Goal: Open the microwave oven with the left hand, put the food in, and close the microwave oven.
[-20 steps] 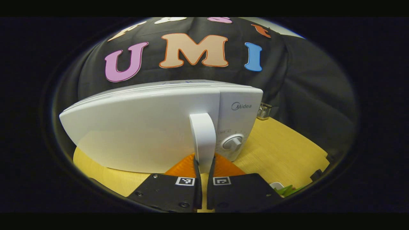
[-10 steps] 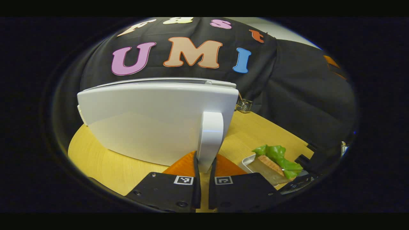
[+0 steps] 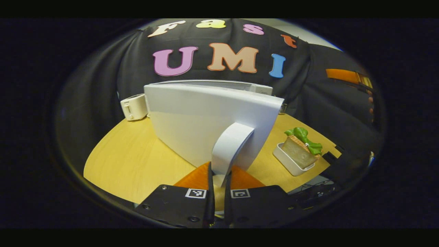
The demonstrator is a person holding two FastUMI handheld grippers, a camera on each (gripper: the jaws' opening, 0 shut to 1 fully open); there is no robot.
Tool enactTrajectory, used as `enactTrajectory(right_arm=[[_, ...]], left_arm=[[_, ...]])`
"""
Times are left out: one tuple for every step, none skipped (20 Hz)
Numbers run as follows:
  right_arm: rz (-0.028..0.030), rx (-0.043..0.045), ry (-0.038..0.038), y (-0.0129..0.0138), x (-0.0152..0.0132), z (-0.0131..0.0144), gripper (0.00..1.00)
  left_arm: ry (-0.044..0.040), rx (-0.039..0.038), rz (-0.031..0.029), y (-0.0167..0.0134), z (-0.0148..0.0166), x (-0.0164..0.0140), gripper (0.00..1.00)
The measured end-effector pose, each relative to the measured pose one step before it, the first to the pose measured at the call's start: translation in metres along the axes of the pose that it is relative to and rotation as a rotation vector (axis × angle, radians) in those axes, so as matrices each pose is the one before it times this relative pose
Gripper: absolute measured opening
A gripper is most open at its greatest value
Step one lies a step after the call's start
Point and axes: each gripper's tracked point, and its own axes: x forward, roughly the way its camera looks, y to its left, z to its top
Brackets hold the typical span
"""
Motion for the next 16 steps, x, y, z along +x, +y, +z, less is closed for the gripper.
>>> enactTrajectory(right_arm=[[0.00372,-0.00516,0.01881,0.00438,0.00334,-0.01065,0.97],[0.00445,0.00541,0.01773,0.00410,0.00411,-0.00961,0.97],[0.00832,0.01339,0.01792,0.00574,0.00259,-0.00932,0.98],[0.00374,0.01267,0.01699,0.00347,0.00274,-0.01099,0.98],[-0.00034,0.00420,0.01613,0.00199,0.00153,-0.00997,0.98],[-0.00435,-0.00577,0.01625,0.00001,0.00100,-0.01105,0.97],[-0.00427,-0.00714,0.01934,-0.00013,0.00196,-0.01211,0.97],[-0.00225,-0.00113,0.02515,-0.00038,0.00205,-0.01389,0.97],[-0.00300,0.00462,0.02892,-0.00010,0.00215,-0.01380,0.97],[-0.00569,0.00795,0.02859,-0.00126,-0.00044,-0.01406,1.00],[-0.00356,0.00919,0.02350,-0.00052,0.00122,-0.01110,0.98],[0.00020,0.00803,0.02053,0.00022,0.00220,-0.00908,0.98],[-0.00155,0.00279,0.01580,-0.00080,0.00174,-0.00634,1.00],[0.00150,0.00295,0.00998,0.00016,-0.00036,-0.00618,0.98],[0.00205,0.00082,0.00718,0.00108,-0.00009,-0.00416,1.00],[0.00383,0.00008,0.00571,0.00199,-0.00050,-0.00362,1.00]], left_arm=[[0.00107,-0.01052,0.01814,0.00792,-0.00168,-0.00563,0.14],[0.00300,-0.00656,0.02189,0.00890,-0.00308,-0.00490,0.12],[0.00746,-0.00566,0.02486,0.01006,-0.00255,-0.00411,0.12],[0.00422,-0.00839,0.02648,0.00979,-0.00193,-0.00319,0.11],[0.00717,-0.01341,0.02536,0.01040,-0.00135,-0.00366,0.14],[0.00713,-0.01849,0.02461,0.01024,-0.00258,-0.00426,0.14],[0.00459,-0.01901,0.02452,0.01106,-0.00156,-0.00380,0.11],[0.00543,-0.01622,0.02575,0.01169,-0.00171,-0.00301,0.11],[0.00597,-0.01248,0.02724,0.01253,0.00019,-0.00248,0.14],[0.00342,-0.02590,0.00741,0.00716,-0.00192,-0.00186,0.14],[0.00117,-0.03128,0.00161,0.00615,0.00072,-0.00281,0.11],[0.00457,-0.02422,0.00311,0.00576,0.00127,-0.00052,0.11],[0.00228,-0.01795,0.00095,0.00518,0.00096,-0.00145,0.11],[0.00056,-0.01180,0.00015,0.00416,-0.00056,-0.00015,0.11],[0.00283,-0.00255,0.00042,0.00376,-0.00016,0.00054,0.13],[-0.00396,0.00723,-0.00064,0.00268,0.00072,-0.00013,0.11]])
